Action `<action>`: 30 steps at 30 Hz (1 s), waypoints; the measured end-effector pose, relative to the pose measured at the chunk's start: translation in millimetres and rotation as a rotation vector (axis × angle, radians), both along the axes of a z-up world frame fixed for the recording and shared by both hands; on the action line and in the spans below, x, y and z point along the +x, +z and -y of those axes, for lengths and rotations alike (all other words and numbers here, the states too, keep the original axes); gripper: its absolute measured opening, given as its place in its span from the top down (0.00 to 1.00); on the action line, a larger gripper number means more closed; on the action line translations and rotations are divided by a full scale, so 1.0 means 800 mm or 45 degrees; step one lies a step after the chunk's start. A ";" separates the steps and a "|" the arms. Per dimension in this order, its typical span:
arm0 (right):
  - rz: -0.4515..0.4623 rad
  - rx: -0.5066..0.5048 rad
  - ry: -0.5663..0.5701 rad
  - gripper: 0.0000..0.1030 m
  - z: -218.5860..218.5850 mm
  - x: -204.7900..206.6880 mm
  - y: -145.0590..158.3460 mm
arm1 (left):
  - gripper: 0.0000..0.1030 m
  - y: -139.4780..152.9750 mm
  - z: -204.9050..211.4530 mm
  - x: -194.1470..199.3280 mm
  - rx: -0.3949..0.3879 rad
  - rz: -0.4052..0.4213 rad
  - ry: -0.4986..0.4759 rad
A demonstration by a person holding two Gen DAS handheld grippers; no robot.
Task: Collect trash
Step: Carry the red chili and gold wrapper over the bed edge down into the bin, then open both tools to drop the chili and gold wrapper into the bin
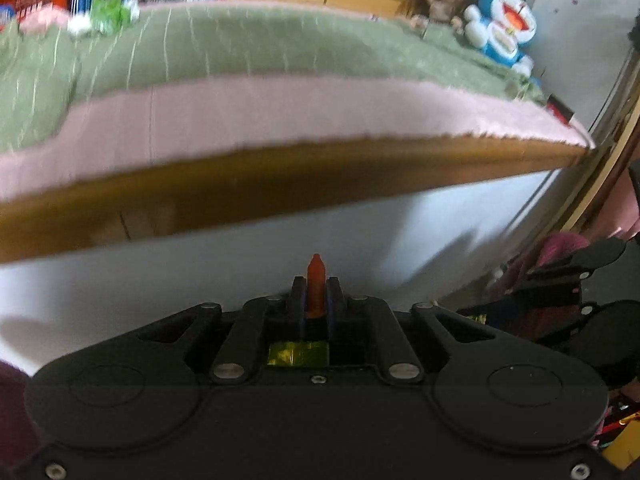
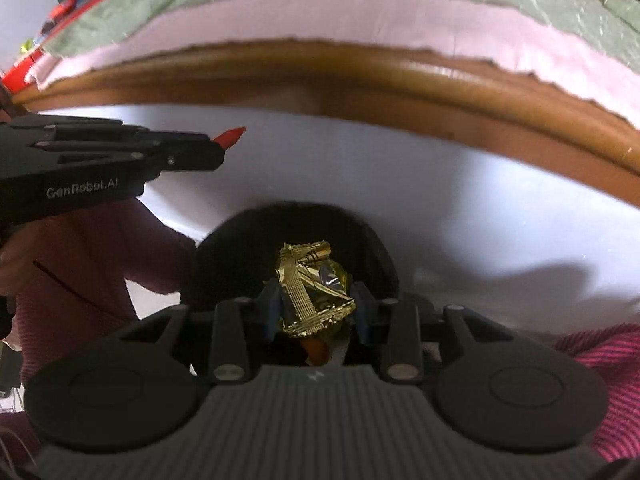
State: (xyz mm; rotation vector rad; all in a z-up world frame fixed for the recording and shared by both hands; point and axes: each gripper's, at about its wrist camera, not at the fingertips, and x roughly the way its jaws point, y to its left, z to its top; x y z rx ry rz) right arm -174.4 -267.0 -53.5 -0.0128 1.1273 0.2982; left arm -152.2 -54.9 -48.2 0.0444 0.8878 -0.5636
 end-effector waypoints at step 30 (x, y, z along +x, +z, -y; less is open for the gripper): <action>-0.183 0.028 0.025 0.53 -0.015 0.035 -0.065 | 0.90 -0.123 0.004 0.020 0.121 -0.336 0.110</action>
